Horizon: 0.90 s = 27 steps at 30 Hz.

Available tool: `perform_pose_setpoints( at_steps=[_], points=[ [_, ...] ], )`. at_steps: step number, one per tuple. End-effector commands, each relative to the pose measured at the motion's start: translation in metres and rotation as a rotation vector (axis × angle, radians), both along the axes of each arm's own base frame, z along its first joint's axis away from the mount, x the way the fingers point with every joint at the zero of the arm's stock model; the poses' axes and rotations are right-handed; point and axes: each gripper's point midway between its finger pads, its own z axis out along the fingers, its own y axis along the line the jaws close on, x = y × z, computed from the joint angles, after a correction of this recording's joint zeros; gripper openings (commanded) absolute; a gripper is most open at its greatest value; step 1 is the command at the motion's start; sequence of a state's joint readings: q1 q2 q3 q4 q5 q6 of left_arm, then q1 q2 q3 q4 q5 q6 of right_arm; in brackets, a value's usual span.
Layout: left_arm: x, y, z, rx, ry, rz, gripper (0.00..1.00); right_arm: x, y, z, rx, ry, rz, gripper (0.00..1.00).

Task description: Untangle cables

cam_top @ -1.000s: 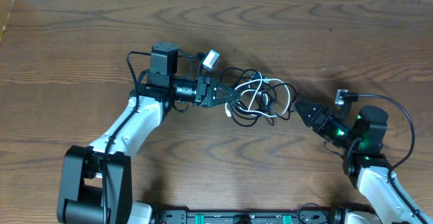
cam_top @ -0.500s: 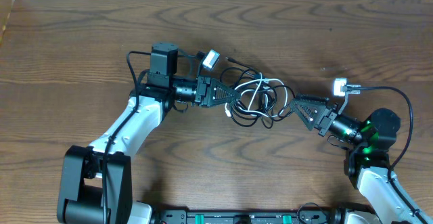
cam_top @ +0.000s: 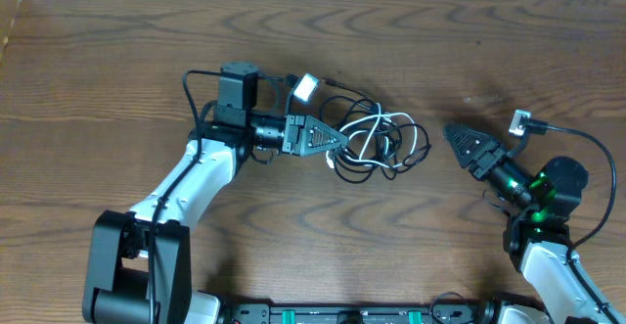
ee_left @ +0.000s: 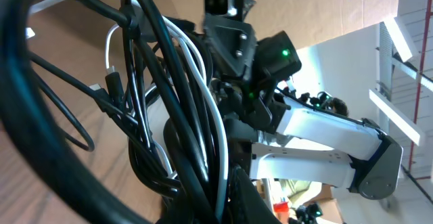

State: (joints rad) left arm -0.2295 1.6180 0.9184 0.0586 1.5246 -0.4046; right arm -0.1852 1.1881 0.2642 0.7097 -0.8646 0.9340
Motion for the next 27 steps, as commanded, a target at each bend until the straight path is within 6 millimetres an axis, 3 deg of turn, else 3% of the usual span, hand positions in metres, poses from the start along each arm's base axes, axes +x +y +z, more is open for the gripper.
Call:
perform_pose_setpoints(
  at_steps=[1,7,13,19,23,27],
  points=[
    [-0.016,-0.010,0.019,-0.033,0.002,-0.074,0.08,0.002,-0.006,-0.015,-0.065,0.017,-0.028,0.64],
    [-0.022,-0.016,0.019,-0.029,0.026,-0.096,0.08,-0.004,0.003,-0.031,-0.078,0.056,0.036,0.67],
    [-0.022,-0.016,0.019,-0.027,0.030,-0.096,0.08,-0.023,0.038,-0.030,-0.076,0.026,0.217,0.67],
    [-0.022,-0.016,0.019,-0.027,0.032,-0.096,0.08,-0.030,0.061,-0.032,-0.089,0.029,0.278,0.69],
    [-0.023,-0.016,0.019,-0.023,0.055,-0.095,0.08,-0.030,0.065,-0.041,-0.145,0.031,0.267,0.69],
    [-0.023,-0.016,0.019,-0.012,0.105,-0.093,0.08,-0.015,0.047,-0.063,-0.237,0.104,0.106,0.68]
  ],
)
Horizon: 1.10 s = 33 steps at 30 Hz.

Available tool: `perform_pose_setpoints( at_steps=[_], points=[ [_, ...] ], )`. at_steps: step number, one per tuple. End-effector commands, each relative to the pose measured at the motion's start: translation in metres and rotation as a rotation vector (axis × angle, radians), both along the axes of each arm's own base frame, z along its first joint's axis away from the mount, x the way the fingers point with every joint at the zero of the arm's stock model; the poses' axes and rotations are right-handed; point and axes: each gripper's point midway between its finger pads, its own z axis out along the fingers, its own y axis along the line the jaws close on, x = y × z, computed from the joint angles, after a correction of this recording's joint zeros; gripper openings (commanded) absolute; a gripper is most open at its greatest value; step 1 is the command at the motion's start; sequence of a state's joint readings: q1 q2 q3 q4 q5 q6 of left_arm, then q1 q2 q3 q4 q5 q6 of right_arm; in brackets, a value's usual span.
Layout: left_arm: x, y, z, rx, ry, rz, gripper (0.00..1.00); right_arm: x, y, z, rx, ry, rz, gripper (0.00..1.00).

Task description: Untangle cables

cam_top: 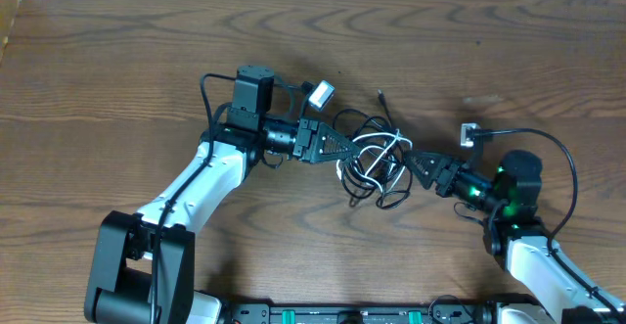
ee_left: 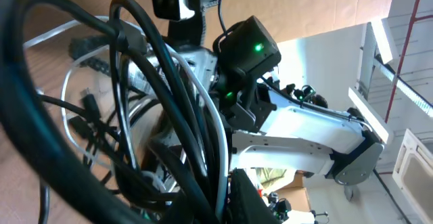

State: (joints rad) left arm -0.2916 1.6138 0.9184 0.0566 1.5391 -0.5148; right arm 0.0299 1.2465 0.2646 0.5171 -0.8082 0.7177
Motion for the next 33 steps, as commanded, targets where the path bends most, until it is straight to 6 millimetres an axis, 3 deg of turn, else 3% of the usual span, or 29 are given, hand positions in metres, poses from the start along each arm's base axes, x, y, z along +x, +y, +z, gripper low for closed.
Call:
perform_pose_setpoints(
  at_steps=[1,5,15,17,23,25,28,31,33],
  points=[
    [-0.005,0.000,0.016,-0.021,0.012,-0.025,0.08,0.017,-0.016,-0.012,-0.115,-0.021,-0.134,0.68],
    [-0.005,0.000,0.017,-0.011,0.052,-0.023,0.08,0.020,-0.015,-0.010,-0.130,-0.038,-0.149,0.68],
    [-0.025,-0.018,0.017,0.000,0.086,-0.097,0.07,0.019,-0.004,-0.013,-0.164,-0.045,-0.149,0.53],
    [-0.027,-0.020,0.017,0.005,0.100,-0.104,0.08,0.020,-0.005,-0.014,-0.171,-0.046,-0.159,0.56],
    [-0.021,-0.017,0.018,0.017,0.150,-0.084,0.08,0.018,-0.004,-0.015,-0.270,-0.142,-0.091,0.76],
    [-0.015,-0.014,0.021,0.018,0.167,-0.065,0.08,0.015,-0.002,-0.018,-0.299,-0.160,-0.062,0.77],
    [-0.008,-0.012,0.026,0.023,0.201,-0.049,0.08,0.014,-0.003,-0.019,-0.303,-0.157,-0.060,0.68],
    [-0.007,-0.012,0.028,0.029,0.230,-0.048,0.08,0.020,-0.012,-0.022,-0.340,-0.152,-0.118,0.35],
    [-0.008,-0.012,0.028,0.029,0.230,-0.048,0.08,0.023,-0.015,-0.021,-0.347,-0.158,-0.134,0.27]
  ],
)
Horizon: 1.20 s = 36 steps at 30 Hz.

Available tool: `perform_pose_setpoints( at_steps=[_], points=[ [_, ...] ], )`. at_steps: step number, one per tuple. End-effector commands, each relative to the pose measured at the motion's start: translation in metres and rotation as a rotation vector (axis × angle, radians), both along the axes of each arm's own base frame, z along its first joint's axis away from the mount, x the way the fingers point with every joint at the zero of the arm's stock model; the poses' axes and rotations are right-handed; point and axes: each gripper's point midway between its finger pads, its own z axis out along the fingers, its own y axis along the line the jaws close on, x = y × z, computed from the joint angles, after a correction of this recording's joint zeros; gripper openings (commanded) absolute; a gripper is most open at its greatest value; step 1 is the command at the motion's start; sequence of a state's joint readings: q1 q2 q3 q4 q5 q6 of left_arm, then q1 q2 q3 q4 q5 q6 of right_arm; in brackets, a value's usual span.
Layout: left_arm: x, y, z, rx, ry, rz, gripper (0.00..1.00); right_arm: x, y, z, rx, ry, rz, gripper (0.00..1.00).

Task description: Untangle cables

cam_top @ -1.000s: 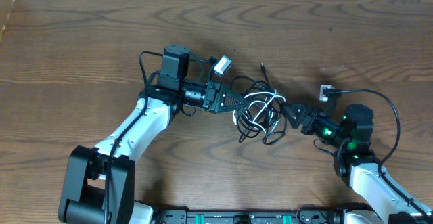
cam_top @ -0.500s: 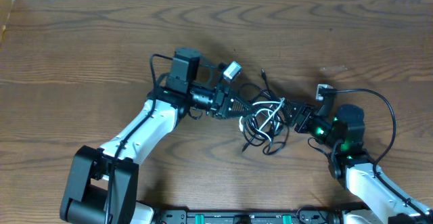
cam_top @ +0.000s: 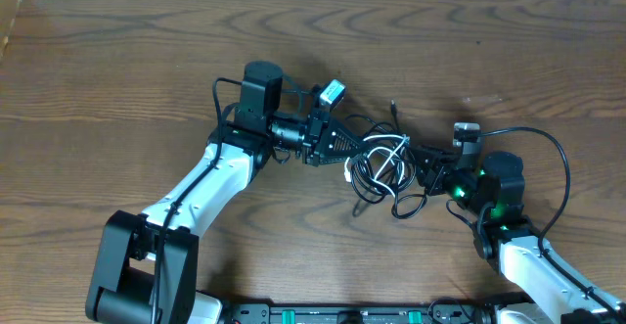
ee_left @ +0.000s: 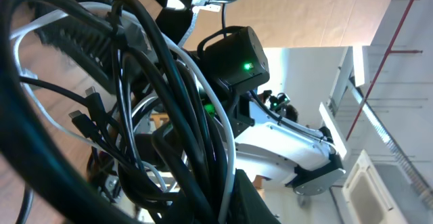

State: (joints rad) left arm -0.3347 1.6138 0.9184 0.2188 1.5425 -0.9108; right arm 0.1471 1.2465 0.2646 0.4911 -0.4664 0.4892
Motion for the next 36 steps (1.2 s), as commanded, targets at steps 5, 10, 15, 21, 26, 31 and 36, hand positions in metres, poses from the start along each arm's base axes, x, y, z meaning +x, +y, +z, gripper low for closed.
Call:
perform_pose_setpoints(
  at_steps=[5,10,15,21,26,31,36],
  points=[
    [-0.004,0.002,0.016,-0.018,0.001,-0.020,0.08,0.005,-0.002,0.005,-0.020,-0.038,-0.009,0.52],
    [-0.004,0.002,0.016,-0.010,0.027,-0.018,0.08,-0.010,0.020,0.012,0.054,-0.036,0.133,0.63],
    [-0.001,0.001,0.014,0.015,0.085,0.001,0.08,-0.017,0.030,0.020,0.093,-0.053,0.207,0.66],
    [0.000,0.001,0.014,0.022,0.104,0.005,0.08,-0.019,0.032,0.020,0.100,-0.047,0.217,0.66],
    [0.008,0.002,0.018,0.011,0.049,0.034,0.08,-0.033,0.035,0.004,0.114,0.055,0.243,0.65],
    [0.013,0.004,0.023,-0.006,0.001,0.046,0.08,-0.050,0.050,0.016,0.188,0.050,0.377,0.66],
    [0.014,0.004,0.025,-0.016,-0.026,0.045,0.08,-0.047,0.050,0.033,0.258,0.033,0.379,0.63]
  ],
)
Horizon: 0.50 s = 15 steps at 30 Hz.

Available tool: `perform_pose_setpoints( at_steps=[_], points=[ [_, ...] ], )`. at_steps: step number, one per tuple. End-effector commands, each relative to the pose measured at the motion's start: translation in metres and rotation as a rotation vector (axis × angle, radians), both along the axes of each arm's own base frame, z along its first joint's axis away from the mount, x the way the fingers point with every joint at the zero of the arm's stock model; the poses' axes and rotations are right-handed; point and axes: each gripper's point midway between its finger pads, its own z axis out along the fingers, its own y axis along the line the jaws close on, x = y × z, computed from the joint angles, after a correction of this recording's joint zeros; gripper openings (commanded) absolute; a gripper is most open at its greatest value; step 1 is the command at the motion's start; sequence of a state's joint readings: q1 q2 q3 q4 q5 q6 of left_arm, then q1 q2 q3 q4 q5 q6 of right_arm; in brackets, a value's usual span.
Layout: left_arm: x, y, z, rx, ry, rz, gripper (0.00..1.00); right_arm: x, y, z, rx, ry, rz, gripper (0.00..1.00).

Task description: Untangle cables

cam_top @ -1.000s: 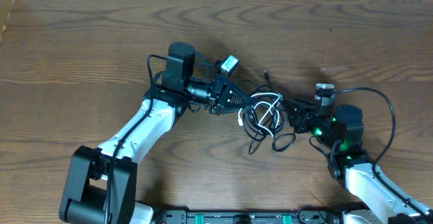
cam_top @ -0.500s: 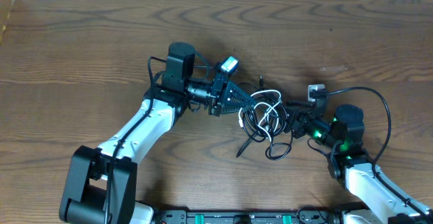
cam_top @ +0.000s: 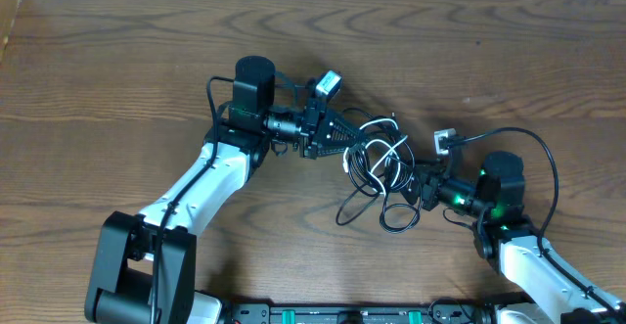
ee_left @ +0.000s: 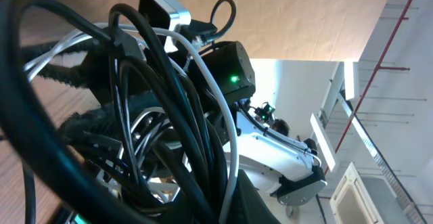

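A tangle of black and white cables (cam_top: 377, 160) lies mid-table, with loose black loops (cam_top: 391, 216) trailing toward the front. My left gripper (cam_top: 344, 138) is shut on the bundle's left side; in the left wrist view the strands (ee_left: 169, 116) fill the frame and run down between its jaws. My right gripper (cam_top: 417, 181) is pushed into the bundle's right side. The left wrist view shows its two ribbed fingers (ee_left: 67, 56) spread apart with strands between them.
The brown wooden table (cam_top: 117, 60) stretches around the bundle. My right arm's own black lead (cam_top: 533, 153) arcs over its wrist at the right. The arm bases stand along the front edge (cam_top: 323, 314).
My right gripper has shifted a little left and toward the front, deeper into the tangle. The bundle has loosened, with loops now hanging lower toward the front. My left wrist has rolled slightly.
At first my left gripper held the bundle while my right gripper sat apart at the right. Then the bundle was further right and the right gripper's tip touched it. Later the right gripper was inside the tangle, and now the loops spread toward the front.
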State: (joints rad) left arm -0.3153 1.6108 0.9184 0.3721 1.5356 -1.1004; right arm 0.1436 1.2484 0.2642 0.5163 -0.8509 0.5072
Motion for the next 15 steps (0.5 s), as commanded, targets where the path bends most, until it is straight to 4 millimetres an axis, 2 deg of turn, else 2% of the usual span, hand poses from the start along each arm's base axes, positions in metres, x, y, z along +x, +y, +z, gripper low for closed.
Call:
perform_pose_setpoints(
  at_steps=[1,4,9,12,15],
  points=[
    [0.002,0.000,0.013,-0.014,-0.059,0.011,0.08,-0.003,0.002,0.013,0.076,0.021,0.034,0.63],
    [0.001,-0.001,0.013,-0.012,-0.048,0.007,0.08,0.007,-0.002,0.017,0.093,0.036,-0.034,0.63],
    [-0.006,-0.007,0.013,-0.005,-0.016,-0.016,0.08,0.017,-0.003,0.000,0.023,0.071,-0.152,0.61],
    [-0.007,-0.008,0.013,-0.004,-0.011,-0.018,0.08,0.023,-0.015,-0.024,-0.089,0.105,-0.256,0.50],
    [-0.007,-0.008,0.013,-0.003,-0.009,-0.018,0.08,0.025,-0.039,-0.050,-0.196,0.182,-0.386,0.30]
  ],
)
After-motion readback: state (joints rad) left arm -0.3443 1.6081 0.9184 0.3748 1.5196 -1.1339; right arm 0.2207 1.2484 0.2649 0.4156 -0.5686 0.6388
